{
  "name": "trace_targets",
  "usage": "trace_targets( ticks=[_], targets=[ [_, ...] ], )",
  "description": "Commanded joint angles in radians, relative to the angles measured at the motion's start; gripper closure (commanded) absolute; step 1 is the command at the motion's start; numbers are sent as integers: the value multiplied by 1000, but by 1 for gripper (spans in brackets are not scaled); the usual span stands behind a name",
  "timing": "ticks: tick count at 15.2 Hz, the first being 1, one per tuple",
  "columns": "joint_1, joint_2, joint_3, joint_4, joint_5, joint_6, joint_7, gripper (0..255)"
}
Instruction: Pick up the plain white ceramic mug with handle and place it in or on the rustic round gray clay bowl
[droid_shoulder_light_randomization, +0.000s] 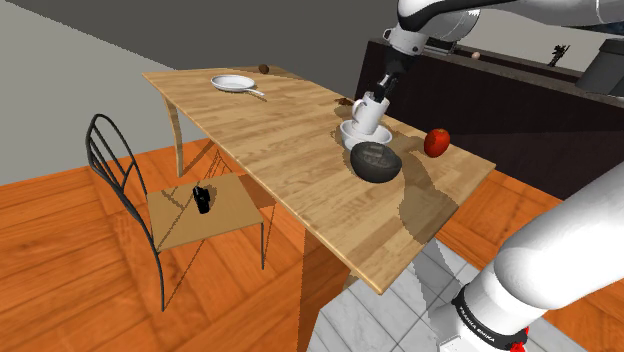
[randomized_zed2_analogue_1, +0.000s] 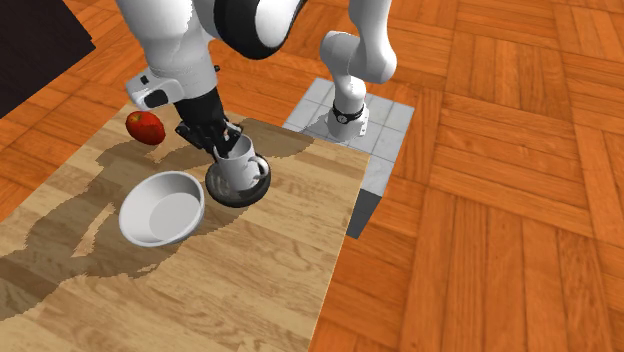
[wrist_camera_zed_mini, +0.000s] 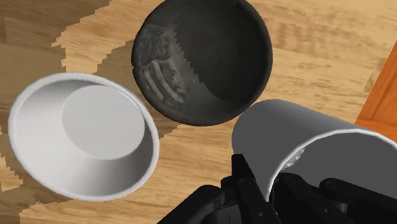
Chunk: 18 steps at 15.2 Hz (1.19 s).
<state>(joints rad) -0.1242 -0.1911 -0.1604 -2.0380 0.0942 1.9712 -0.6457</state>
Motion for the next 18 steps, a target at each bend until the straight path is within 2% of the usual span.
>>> trace_targets(
  ticks=[1, 3, 18],
  targets=[
    [-20, -15, -28, -4, -2, -14, -47, 255],
    [-38, -25, -57, -7, -6, -26, -92, 255],
    [-37, 13, -63, -172, 13, 173, -123, 255]
  ],
)
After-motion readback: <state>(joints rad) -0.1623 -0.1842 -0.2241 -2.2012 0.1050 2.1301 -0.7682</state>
